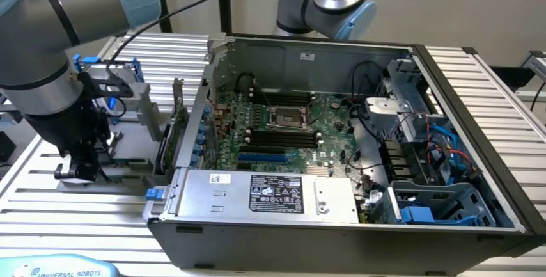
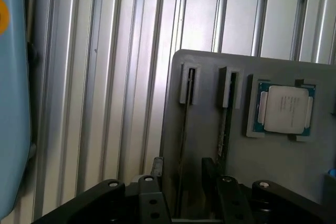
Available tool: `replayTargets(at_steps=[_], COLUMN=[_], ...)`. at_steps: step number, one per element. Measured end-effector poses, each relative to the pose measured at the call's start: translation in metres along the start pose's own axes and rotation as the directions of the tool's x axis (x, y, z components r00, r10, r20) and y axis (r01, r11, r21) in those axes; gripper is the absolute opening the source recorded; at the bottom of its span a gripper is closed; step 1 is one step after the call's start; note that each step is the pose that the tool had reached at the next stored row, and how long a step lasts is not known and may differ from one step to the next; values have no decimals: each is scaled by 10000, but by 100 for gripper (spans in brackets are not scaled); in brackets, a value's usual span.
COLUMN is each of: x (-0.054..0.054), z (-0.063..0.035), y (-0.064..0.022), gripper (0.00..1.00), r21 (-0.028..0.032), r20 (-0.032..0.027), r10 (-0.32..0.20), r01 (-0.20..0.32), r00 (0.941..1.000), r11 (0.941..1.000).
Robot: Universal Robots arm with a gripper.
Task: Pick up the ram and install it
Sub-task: 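Pick up the ram and move it above insertion slot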
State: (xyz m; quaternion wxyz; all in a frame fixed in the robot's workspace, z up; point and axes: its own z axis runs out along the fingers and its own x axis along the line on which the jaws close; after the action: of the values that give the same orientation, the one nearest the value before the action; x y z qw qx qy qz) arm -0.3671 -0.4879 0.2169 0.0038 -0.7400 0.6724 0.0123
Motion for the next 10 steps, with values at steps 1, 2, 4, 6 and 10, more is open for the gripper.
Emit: replayTargets(at_steps=[1, 2, 4, 6, 10], x=[2, 3, 3, 4, 3], z=[18, 37, 72, 109, 147], y=[3, 8, 20, 27, 33], gripper=[42, 42, 42, 42, 42], r21=[-1, 0, 0, -6, -128], r20=[-1, 0, 0, 4, 12], r10=[4, 12, 39, 79, 188], r01=[-4, -12, -39, -79, -188], r00=[10000, 10000, 10000, 10000, 9998], r11=[10000, 10000, 10000, 10000, 9997])
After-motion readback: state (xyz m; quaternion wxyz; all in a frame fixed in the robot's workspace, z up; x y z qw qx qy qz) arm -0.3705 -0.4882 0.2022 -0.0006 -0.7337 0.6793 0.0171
